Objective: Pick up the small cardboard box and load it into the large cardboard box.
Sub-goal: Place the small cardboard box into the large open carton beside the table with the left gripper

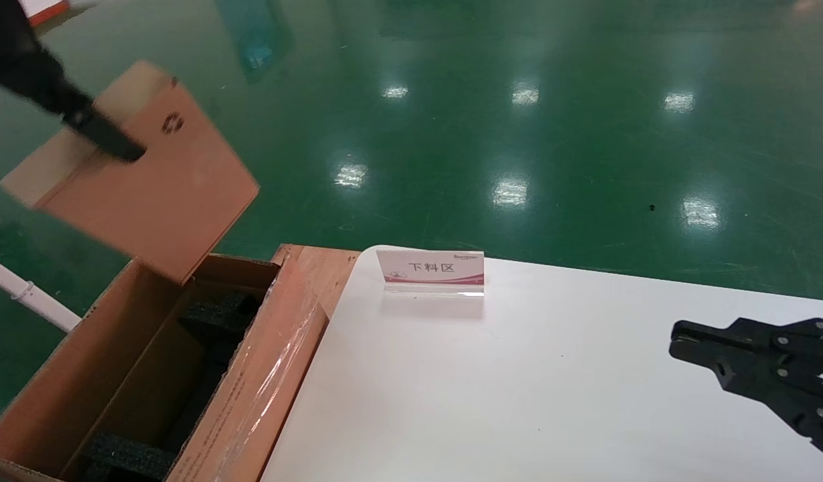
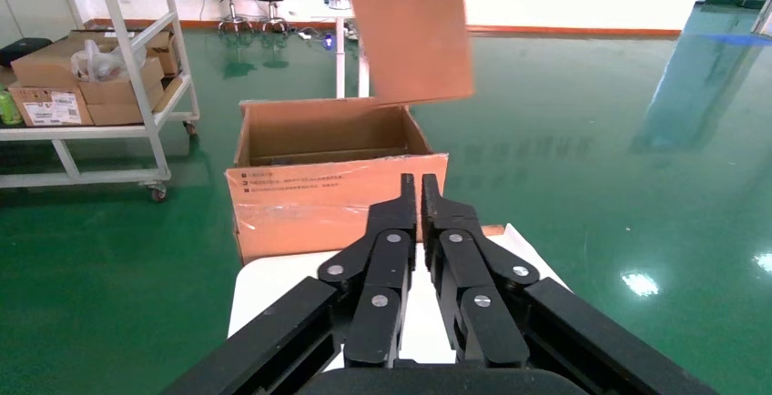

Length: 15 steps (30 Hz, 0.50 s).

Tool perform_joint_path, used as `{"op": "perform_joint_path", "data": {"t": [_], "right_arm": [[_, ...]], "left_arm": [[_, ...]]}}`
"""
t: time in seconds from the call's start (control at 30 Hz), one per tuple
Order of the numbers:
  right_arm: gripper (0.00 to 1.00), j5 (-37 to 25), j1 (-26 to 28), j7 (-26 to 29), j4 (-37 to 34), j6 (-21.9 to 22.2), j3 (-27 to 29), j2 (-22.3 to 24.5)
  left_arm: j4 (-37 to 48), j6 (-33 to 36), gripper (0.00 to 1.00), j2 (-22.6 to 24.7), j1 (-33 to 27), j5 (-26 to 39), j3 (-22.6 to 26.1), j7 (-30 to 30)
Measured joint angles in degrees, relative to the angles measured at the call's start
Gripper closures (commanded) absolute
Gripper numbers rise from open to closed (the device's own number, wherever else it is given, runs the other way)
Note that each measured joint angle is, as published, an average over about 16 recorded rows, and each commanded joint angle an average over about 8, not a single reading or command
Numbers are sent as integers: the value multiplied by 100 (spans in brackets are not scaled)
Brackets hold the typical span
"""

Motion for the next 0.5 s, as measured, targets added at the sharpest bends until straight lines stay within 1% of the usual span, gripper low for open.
{"op": "perform_joint_path", "data": {"t": [0.13, 0.23, 0.37, 0.5], "right_arm": [[0, 1, 0, -1, 0, 1, -1, 1], [0, 2, 1, -1, 0, 1, -2, 1], [0, 3, 1, -2, 0, 2, -4, 2], [0, 3, 1, -3, 0, 2, -5, 2]], "left_arm": [[-68, -27, 100, -110, -73, -282, 661, 37], [-133, -67, 100, -212, -111, -464, 1065, 28], [-242, -143, 100, -376, -127, -631, 1464, -35], [-395, -262, 100, -570, -110, -673, 1714, -130]]}}
